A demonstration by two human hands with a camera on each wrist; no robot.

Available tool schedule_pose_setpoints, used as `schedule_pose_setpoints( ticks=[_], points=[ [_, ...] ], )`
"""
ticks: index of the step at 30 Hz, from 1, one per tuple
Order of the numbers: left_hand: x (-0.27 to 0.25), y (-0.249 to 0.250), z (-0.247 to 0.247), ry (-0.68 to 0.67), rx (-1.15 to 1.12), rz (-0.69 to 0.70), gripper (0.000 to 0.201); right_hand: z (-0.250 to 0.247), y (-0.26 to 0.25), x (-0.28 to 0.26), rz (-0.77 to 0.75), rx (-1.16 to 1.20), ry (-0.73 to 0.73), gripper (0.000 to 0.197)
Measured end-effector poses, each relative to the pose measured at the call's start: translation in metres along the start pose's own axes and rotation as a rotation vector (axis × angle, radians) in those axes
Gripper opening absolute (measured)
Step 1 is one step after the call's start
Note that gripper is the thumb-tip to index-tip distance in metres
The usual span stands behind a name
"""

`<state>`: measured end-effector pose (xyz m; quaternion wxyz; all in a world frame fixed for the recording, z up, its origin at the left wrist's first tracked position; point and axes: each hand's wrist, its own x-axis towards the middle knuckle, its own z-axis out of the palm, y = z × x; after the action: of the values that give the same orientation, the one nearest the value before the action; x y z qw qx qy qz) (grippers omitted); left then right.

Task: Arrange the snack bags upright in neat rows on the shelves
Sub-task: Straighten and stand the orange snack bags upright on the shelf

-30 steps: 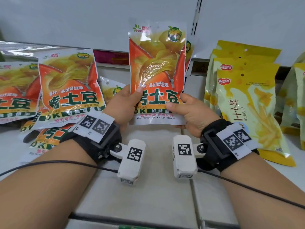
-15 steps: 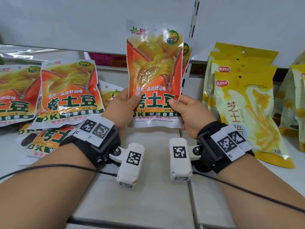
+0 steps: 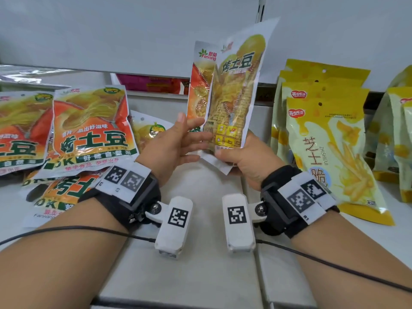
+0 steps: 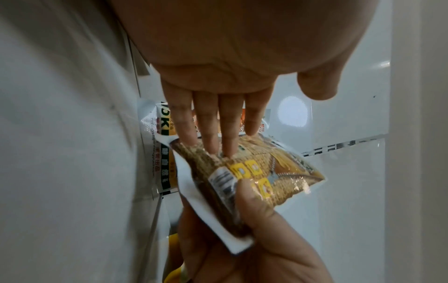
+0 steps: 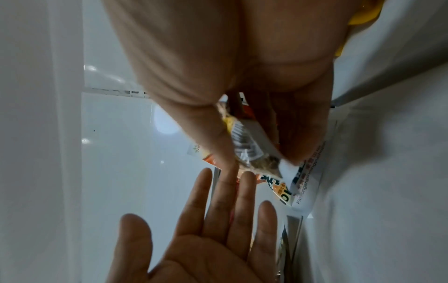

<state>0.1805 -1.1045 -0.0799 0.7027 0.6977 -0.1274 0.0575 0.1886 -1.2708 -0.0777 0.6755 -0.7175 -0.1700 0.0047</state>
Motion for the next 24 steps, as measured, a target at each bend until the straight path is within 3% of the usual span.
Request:
schedule_pose_setpoints(
  ticks=[3, 7, 8, 10, 13, 18, 21, 24],
  points=[
    [0.001, -0.005, -0.002, 0.093, 0.054, 0.059, 0.048, -0.004, -0.002, 0.004, 0.007, -0.016, 0.104, 0.041],
    [0.008, -0.013, -0.01, 0.122, 0.106, 0.052, 0.066, -0.011, -0.001, 0.006, 0.065, 0.114, 0.089, 0.024],
    [0.009, -0.015, -0.011, 0.101, 0.07, 0.052, 0.056, -0.011, -0.001, 0.006, 0.099, 0.138, 0.079, 0.018],
    [0.011, -0.018, -0.011, 0.081, -0.013, 0.043, 0.041, -0.008, -0.002, 0.005, 0.16, 0.157, 0.075, 0.031],
    [0.012, -0.02, -0.014, 0.092, -0.041, 0.042, 0.047, -0.009, -0.002, 0.007, 0.082, 0.214, 0.104, 0.021],
    [0.013, -0.021, -0.011, 0.047, -0.092, 0.039, 0.057, -0.013, 0.001, 0.01, 0.003, 0.236, 0.143, 0.023],
    [0.013, -0.018, -0.01, 0.059, -0.125, 0.054, 0.02, -0.012, 0.0, 0.01, -0.003, 0.262, 0.121, 0.019],
    [0.011, -0.016, -0.01, 0.082, -0.106, 0.08, 0.022, -0.01, -0.004, 0.008, -0.058, 0.307, 0.115, 0.016]
  ],
)
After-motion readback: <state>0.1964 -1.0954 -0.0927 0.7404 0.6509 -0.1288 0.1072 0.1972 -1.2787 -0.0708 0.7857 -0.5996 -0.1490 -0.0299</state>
